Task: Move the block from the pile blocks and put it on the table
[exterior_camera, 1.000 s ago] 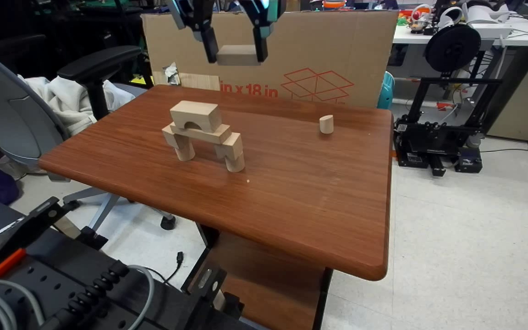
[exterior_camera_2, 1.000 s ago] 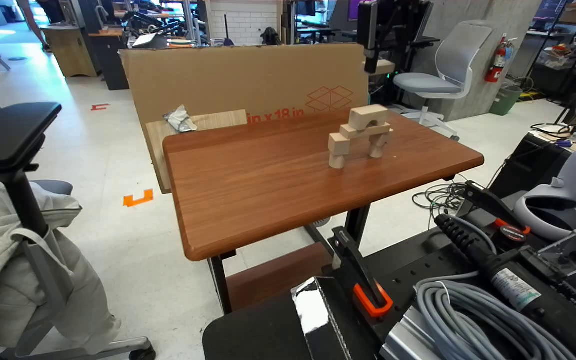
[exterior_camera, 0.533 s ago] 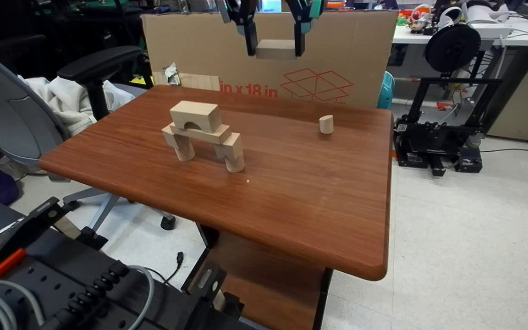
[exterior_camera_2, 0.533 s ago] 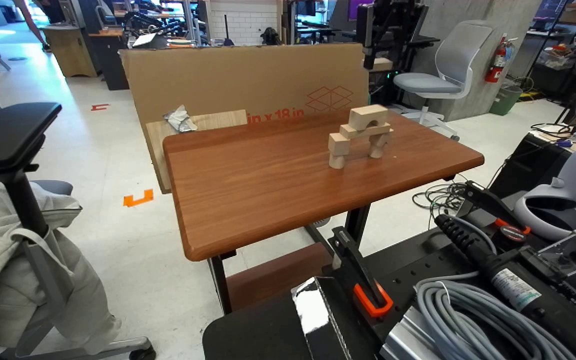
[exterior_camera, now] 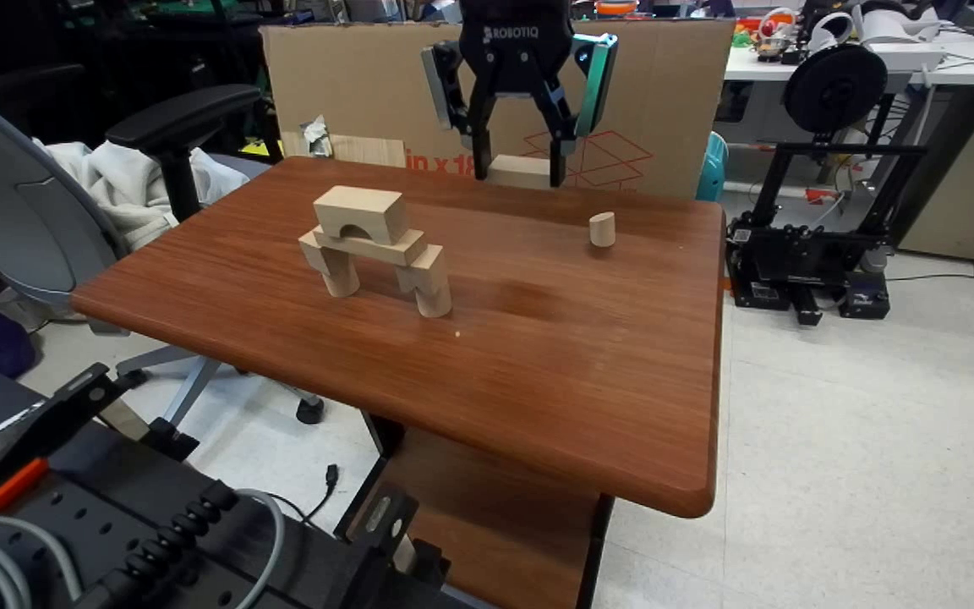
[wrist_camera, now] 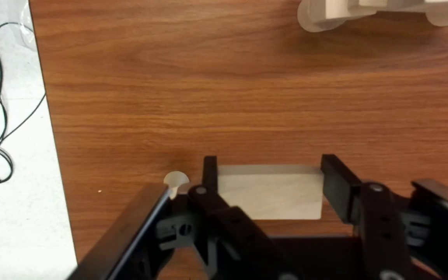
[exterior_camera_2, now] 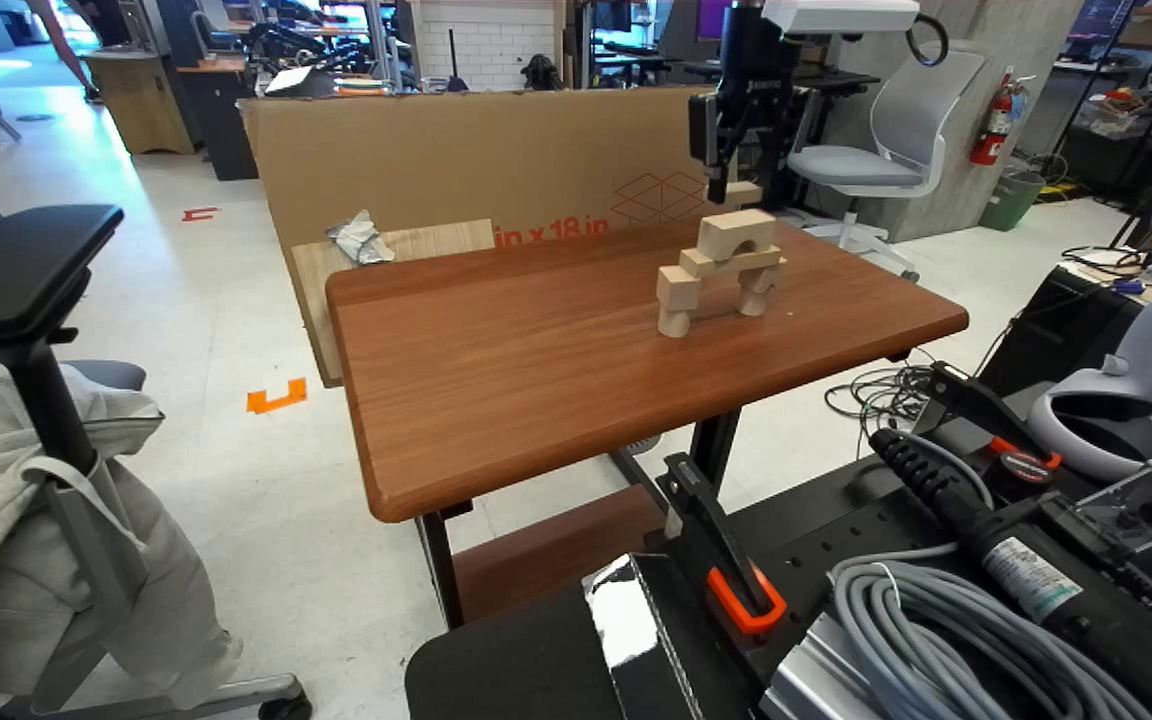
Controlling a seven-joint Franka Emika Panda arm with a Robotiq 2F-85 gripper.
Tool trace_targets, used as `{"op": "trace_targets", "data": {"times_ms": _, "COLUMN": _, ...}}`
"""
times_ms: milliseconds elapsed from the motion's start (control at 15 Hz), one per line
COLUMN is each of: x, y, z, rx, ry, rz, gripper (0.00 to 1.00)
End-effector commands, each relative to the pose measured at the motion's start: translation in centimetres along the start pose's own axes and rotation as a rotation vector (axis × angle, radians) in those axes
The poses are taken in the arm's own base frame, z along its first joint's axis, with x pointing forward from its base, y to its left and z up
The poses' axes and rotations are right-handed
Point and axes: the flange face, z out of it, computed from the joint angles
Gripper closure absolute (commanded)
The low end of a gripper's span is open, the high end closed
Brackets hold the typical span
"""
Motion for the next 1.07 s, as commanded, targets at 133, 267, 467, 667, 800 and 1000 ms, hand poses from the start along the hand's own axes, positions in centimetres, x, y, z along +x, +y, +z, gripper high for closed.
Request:
{"op": "trace_targets", "data": {"times_ms": 133, "x": 2.1, "y": -0.2, "z": 3.3, "rx": -0.017, "ry": -0.032, "rz": 0.005, "gripper": 0.58}}
{"op": "trace_targets", "data": {"times_ms": 267, "x": 2.4, "y": -0.3, "z": 4.5, "rx": -0.023, "ry": -0.043, "rz": 0.004, "gripper": 0.58}}
{"op": "trace_targets", "data": {"times_ms": 467, "x": 2.9, "y": -0.5, "z": 6.1, "rx": -0.027, "ry": -0.047, "rz": 0.008, "gripper": 0.58}}
{"op": "trace_targets", "data": {"times_ms": 667, "x": 3.3, "y": -0.5, "z": 7.5, "rx": -0.029, "ry": -0.058, "rz": 0.017, "gripper": 0.58}}
{"op": "trace_targets", "data": {"times_ms": 800, "x": 3.6, "y": -0.5, "z": 7.3, "rx": -0.023, "ry": -0.052, "rz": 0.023, "gripper": 0.08}}
{"op": "trace_targets", "data": {"times_ms": 1000, "x": 2.8, "y": -0.9, "z": 6.6, "rx": -0.020, "ry": -0.048, "rz": 0.002, "gripper": 0.00}}
